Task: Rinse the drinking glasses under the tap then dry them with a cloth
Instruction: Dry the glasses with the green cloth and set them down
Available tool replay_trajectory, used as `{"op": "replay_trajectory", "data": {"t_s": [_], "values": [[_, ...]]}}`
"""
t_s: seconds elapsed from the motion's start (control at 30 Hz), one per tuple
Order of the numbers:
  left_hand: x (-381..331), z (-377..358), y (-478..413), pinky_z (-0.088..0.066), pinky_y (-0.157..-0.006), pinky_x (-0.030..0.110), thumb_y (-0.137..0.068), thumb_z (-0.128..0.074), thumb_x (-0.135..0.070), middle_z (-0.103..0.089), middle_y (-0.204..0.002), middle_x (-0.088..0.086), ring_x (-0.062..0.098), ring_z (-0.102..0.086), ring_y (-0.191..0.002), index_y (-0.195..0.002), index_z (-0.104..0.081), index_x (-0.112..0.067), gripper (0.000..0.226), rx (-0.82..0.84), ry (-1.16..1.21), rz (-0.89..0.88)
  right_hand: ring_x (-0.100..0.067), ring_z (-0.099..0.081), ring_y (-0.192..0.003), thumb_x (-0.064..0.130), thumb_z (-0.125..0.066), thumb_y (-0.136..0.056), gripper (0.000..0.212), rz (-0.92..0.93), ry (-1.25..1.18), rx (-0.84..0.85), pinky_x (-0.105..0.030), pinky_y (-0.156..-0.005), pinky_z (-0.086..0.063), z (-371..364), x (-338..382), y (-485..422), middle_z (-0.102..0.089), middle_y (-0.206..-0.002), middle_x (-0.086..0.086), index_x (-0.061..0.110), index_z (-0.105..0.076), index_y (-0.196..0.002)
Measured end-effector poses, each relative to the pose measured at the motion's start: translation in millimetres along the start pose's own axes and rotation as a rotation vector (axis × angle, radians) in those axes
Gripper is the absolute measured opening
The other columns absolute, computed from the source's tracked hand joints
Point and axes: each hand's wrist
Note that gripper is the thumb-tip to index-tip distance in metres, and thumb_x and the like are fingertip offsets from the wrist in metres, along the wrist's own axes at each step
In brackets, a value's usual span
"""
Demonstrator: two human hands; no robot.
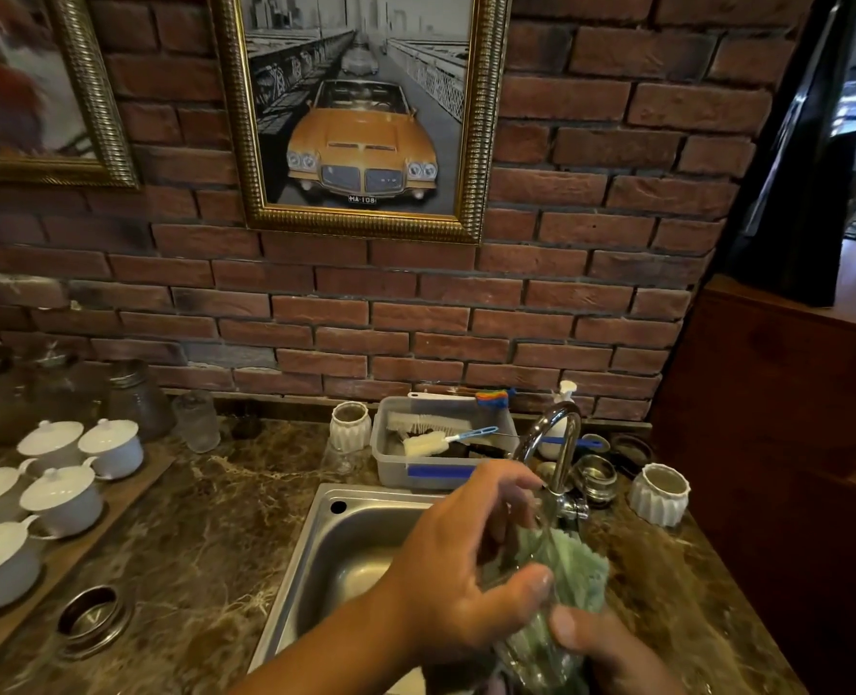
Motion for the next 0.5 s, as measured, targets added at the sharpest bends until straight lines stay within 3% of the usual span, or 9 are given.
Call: {"op": "replay_trajectory", "data": {"t_s": [0.07, 0.13, 0.2, 0.27, 0.33, 0.4, 0.5], "values": [[6, 0, 0, -0.051, -0.075, 0.033, -0.081, -0.052, -0.054, -0.055, -0.103, -0.009, 0.008, -0.054, -0.089, -0.122, -0.048, -0.038, 0.044, 0.015, -0.030, 0.023, -0.029, -0.070, -0.108, 0.019, -0.082, -0.054, 0.071, 0.010, 0.019, 0.022, -0.030, -0.081, -0.059, -1, 0, 2, -0.073, -0.117, -0.017, 0.008, -0.065, -0.122], [13, -1, 0, -0.053, -0.084, 0.027, -0.079, -0.046, -0.059, -0.045, -0.120, -0.011, 0.004, -0.053, -0.104, -0.123, -0.047, -0.038, 0.049, 0.006, -0.051, 0.074, -0.033, -0.069, -0.111, 0.013, -0.081, -0.063, 0.055, 0.020, 0.101, -0.020, -0.037, -0.085, -0.058, -4, 1, -1, -0.071, -0.118, -0.019, 0.014, -0.070, -0.117], [17, -6, -1, -0.048, -0.090, 0.015, -0.078, -0.045, -0.063, -0.032, -0.129, -0.021, -0.009, -0.044, -0.115, -0.128, -0.042, -0.042, 0.054, -0.037, -0.043, 0.179, -0.022, -0.070, -0.110, 0.009, -0.083, -0.071, 0.056, 0.069, 0.366, -0.150, -0.033, -0.088, -0.058, 0, -3, -6, -0.074, -0.117, -0.006, 0.019, -0.065, -0.123], [20, -13, -3, -0.044, -0.090, 0.010, -0.086, -0.047, -0.061, -0.035, -0.130, -0.023, -0.008, -0.046, -0.118, -0.129, -0.040, -0.045, 0.046, -0.104, -0.029, 0.281, -0.004, -0.066, -0.112, 0.017, -0.085, -0.071, 0.071, 0.181, 0.695, -0.268, -0.026, -0.093, -0.054, 5, -8, -13, -0.070, -0.120, 0.016, 0.033, -0.054, -0.133], [23, -19, -8, -0.047, -0.093, 0.019, -0.097, -0.047, -0.054, -0.044, -0.131, -0.015, 0.002, -0.052, -0.118, -0.130, -0.041, -0.041, 0.036, -0.134, -0.039, 0.399, 0.011, -0.055, -0.118, 0.038, -0.082, -0.063, 0.086, 0.289, 0.973, -0.355, -0.017, -0.098, -0.047, 10, -15, -18, -0.059, -0.126, 0.033, 0.042, -0.041, -0.138], [25, -21, -15, -0.051, -0.089, 0.027, -0.101, -0.045, -0.049, -0.054, -0.128, -0.004, 0.008, -0.058, -0.112, -0.126, -0.046, -0.033, 0.030, -0.137, 0.042, 0.532, 0.015, -0.041, -0.120, 0.047, -0.079, -0.063, 0.094, 0.346, 1.281, -0.358, -0.005, -0.098, -0.036, 11, -22, -21, -0.045, -0.133, 0.029, 0.038, -0.033, -0.145], [24, -23, -20, -0.053, -0.095, 0.037, -0.103, -0.045, -0.044, -0.066, -0.115, 0.001, 0.014, -0.063, -0.106, -0.116, -0.052, -0.028, 0.021, -0.167, 0.174, 0.682, 0.002, -0.037, -0.129, 0.050, -0.079, -0.066, 0.101, 0.343, 1.495, -0.357, -0.013, -0.104, -0.031, 14, -31, -23, -0.041, -0.142, 0.017, 0.029, -0.031, -0.151]]}}
Point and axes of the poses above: each hand's wrist, its own y-axis away from the middle knuckle, its own z-axis out of the back of the hand, x = y × z
